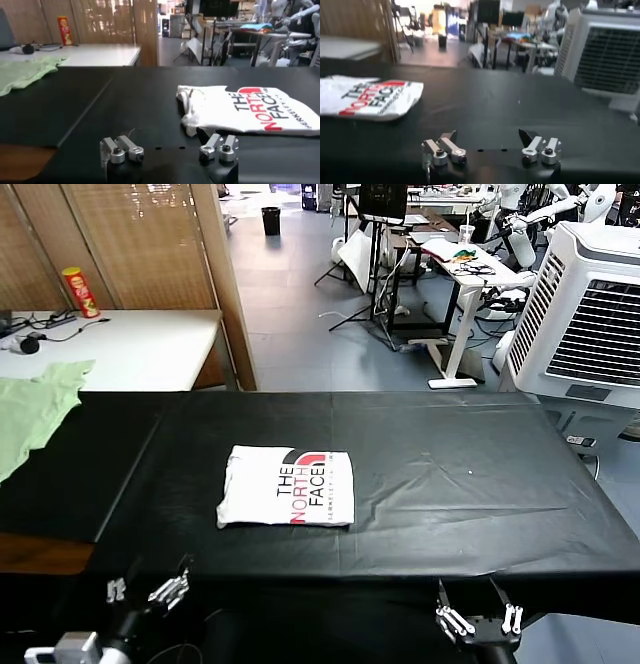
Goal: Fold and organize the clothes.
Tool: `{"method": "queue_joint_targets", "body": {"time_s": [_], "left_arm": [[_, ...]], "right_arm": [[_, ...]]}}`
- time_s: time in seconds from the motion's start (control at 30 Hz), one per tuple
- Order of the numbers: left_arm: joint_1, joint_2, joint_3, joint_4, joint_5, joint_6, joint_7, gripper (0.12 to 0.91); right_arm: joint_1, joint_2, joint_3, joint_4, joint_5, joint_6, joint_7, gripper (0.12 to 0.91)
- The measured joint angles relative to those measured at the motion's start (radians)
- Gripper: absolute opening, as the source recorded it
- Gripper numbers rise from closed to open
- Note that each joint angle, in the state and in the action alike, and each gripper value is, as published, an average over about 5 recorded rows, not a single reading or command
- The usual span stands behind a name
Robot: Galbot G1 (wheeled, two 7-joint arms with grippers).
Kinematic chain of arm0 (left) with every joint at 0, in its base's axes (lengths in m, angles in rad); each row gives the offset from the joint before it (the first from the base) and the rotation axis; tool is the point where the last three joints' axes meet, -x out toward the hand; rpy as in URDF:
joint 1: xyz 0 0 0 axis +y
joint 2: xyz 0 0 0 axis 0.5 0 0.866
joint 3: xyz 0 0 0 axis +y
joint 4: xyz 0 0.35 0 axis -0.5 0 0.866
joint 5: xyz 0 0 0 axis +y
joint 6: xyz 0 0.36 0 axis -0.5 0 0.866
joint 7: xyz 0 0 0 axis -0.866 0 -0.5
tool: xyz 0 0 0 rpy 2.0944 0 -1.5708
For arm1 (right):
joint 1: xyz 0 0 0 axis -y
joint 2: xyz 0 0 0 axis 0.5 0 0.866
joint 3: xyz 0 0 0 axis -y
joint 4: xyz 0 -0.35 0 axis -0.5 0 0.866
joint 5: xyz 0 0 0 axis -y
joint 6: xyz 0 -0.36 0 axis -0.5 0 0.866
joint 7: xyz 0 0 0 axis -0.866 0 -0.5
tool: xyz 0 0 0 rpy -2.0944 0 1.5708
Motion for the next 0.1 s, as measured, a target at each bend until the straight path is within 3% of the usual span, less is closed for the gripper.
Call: {"method": "queue_joint_targets", "body": {"time_s": [0.1], "left_arm": [[0.006,-0.001,-0.004,-0.006,-0.003,0.006,0.002,0.798]], "right_arm": [[-0.005,0.0,0.0,0.004,0.0,-0.001,-0.001,0.798]]}}
